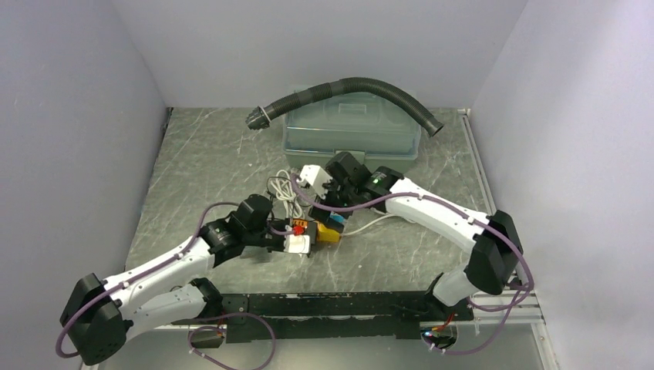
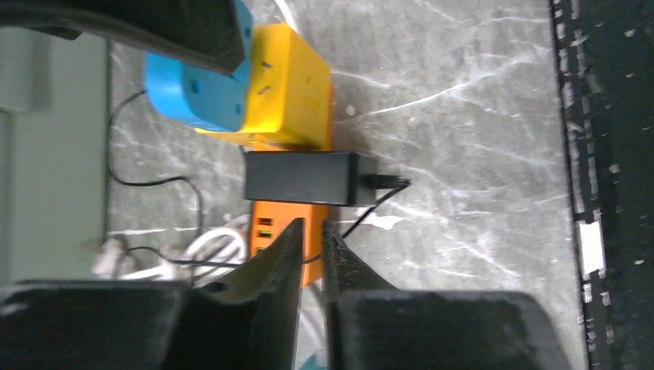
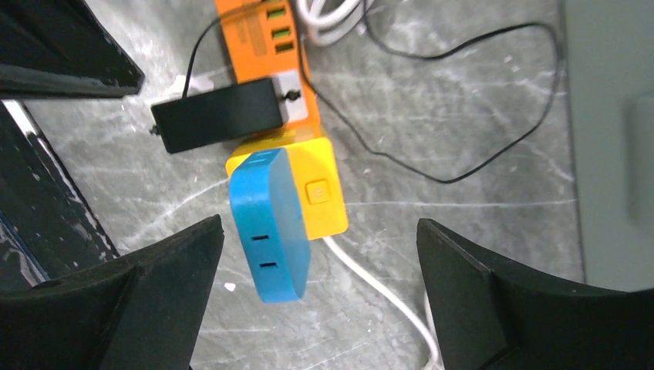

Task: Insert the plug
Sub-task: Insert the plug into the socket, then reset both arms

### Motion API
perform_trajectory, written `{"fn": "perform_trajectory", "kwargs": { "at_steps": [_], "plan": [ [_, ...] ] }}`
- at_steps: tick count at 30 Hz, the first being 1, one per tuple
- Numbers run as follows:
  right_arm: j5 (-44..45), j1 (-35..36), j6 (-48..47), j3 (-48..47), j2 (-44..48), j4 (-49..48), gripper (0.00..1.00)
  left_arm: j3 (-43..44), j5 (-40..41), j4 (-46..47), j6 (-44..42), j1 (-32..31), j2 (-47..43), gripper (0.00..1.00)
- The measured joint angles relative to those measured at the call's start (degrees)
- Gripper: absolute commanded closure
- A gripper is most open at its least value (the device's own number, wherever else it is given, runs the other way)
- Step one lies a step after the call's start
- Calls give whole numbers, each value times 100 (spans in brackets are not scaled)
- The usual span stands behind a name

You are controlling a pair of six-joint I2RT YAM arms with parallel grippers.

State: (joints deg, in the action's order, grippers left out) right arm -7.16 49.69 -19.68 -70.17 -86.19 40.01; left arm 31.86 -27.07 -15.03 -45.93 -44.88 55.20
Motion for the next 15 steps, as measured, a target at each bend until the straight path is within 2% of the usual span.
{"fn": "perform_trajectory", "kwargs": {
  "at_steps": [4,5,8,11,15],
  "plan": [
    [-181,-256,83,-343,240,0,0,472,321,-356,160,72,-4,4],
    [-216,-363,136,-372,385,-35,0,603,415,-422,243,144,-15,1],
    [-212,-756,367,-315,955,-337,0,1078,579,-710,579,640,-24,0],
    [-57,-1200,697,192,1692,-1128,0,1650,693,-1012,981,1613,35,0],
    [380,-1755,1150,1471,2535,-2267,0,2129,686,-1272,1447,3099,131,0]
  ]
}}
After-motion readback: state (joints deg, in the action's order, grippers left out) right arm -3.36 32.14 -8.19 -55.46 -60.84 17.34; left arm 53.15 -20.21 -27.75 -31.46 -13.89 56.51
